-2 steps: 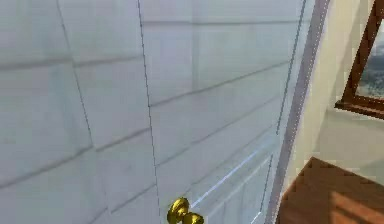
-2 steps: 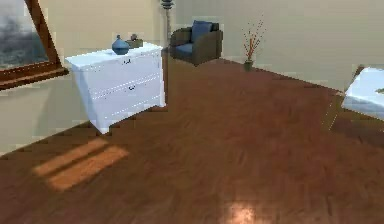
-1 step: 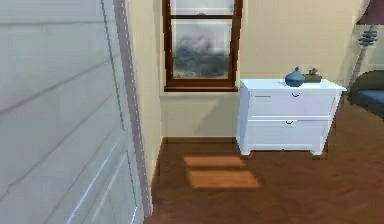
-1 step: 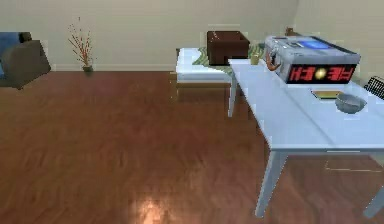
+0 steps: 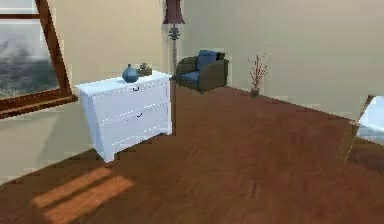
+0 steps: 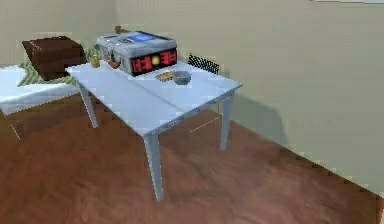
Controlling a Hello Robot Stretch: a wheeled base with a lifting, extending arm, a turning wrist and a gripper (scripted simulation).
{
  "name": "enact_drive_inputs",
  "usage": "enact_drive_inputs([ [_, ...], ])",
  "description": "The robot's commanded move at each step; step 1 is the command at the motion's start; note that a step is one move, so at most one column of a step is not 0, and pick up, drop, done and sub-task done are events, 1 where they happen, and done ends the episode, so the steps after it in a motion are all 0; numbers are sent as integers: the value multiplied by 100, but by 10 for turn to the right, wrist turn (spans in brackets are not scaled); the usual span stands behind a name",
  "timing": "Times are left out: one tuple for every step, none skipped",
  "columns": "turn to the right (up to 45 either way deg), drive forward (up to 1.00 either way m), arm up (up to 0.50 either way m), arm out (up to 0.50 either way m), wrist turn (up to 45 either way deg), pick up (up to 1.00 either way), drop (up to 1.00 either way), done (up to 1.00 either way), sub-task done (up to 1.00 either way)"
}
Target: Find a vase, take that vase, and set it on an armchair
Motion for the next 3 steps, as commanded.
enact_drive_inputs([
  [390,0,0,0,0,0,0,0,0],
  [0,40,0,0,0,0,0,0,0],
  [-450,0,0,0,0,0,0,0,0],
])
